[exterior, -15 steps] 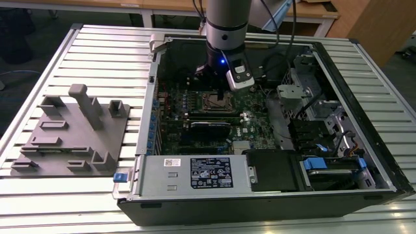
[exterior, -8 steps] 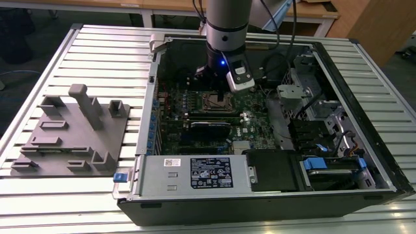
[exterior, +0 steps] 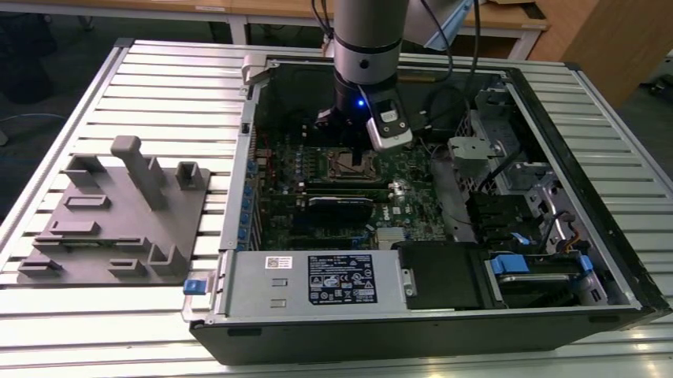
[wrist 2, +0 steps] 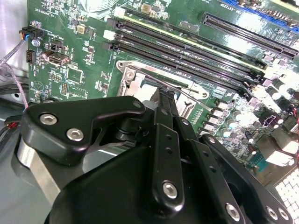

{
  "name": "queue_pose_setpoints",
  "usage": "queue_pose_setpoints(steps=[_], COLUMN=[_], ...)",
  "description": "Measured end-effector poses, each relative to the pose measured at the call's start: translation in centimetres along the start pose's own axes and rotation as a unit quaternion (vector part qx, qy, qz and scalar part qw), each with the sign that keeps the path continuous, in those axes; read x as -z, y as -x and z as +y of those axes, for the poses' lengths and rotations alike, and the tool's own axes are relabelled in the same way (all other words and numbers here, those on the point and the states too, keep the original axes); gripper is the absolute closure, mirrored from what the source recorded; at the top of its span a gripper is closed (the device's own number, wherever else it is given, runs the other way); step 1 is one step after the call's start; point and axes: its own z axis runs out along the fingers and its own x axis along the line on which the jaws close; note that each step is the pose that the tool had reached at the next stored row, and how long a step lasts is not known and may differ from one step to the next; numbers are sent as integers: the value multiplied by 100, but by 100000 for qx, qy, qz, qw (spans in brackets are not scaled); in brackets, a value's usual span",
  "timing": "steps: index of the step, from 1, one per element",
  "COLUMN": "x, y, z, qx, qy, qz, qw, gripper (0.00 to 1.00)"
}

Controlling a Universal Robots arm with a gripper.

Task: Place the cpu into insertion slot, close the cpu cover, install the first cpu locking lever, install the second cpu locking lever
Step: 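Install the second cpu locking lever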

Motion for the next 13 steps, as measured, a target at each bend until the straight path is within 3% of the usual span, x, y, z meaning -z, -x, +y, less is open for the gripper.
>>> queue_pose_setpoints(steps=[13], x=[1], y=[6], z=[-29], qx=[-2], qy=[4], qz=[-1], qw=[100000], gripper=[89])
